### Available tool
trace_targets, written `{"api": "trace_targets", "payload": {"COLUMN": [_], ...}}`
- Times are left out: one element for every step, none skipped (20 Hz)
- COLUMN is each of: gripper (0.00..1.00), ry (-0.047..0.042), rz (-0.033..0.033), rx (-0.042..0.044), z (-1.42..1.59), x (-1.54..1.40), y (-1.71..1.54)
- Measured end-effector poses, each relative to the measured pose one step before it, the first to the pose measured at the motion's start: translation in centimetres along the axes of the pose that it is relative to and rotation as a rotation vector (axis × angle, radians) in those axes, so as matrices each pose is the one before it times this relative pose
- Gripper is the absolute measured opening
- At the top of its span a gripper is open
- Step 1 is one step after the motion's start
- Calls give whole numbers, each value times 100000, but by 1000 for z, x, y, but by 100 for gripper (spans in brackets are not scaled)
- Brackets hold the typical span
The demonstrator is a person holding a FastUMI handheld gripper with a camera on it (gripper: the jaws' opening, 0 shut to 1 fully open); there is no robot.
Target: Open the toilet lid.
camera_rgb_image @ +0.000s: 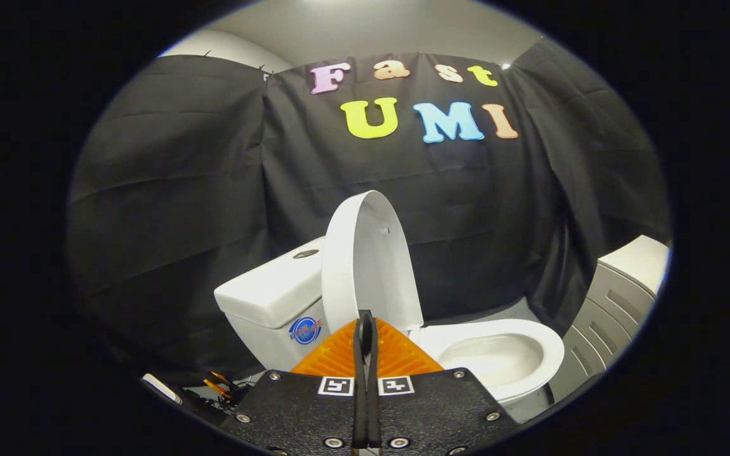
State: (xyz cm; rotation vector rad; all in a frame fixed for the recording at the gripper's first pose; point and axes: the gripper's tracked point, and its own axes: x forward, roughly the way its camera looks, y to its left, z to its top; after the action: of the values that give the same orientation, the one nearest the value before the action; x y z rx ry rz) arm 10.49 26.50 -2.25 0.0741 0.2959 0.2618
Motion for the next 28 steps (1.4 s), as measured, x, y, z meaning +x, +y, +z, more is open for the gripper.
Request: {"api": "trace_targets", "payload": {"gripper": [0, 0, 0, 0, 0, 0, 0, 0, 0, 0, 0, 0, 0, 0, 0, 0, 0, 0, 0, 0, 1, 3, 4, 8, 11, 17, 21, 26], "ry": [226, -19, 120, 44, -70, 265, 0, 85, -133, 389, -242, 537, -265, 142, -896, -636, -529, 286, 96, 592, 85, 267, 11, 235, -142, 1623, 2657, 1558], "rz": [503, 682, 778, 344, 11, 202, 572, 738, -873, -491, -692, -298, -404, -86, -252, 132, -74, 287, 383, 840, 829, 1343, 2046, 2607, 2402, 1421, 3, -342], "rx": [-1301, -743, -682, -1287, -1779, -1666, -931, -319, -702, -2182, -2066, -2340, -1410, -759, 204, 863, 330, 279, -250, -18, 247, 490, 1002, 1255, 1117, 1023, 72, -316], "z": [2, -79, -44, 78, 83, -245, 13, -5, 141, -699, -43, -206, 26, -9, 73, 34, 152, -39, 42, -178, 14, -36, 148, -117, 103, -513, -595, -236], "x": [29, 18, 56, -50, 8, -10, 15, 54, -37, 121, -190, 134, -22, -17, 0, 121, 114, 143, 54, 28, -20, -126, -147, 293, 141, -7, -226, -369], "y": [-90, 166, 79, -19, -147, -4, 4, 159, -125, -56, -88, -119, -173, -143, -206, 146, 79, 198, 43, 55, 102, 166, 312, 287, 259, 376, -67, -301]}}
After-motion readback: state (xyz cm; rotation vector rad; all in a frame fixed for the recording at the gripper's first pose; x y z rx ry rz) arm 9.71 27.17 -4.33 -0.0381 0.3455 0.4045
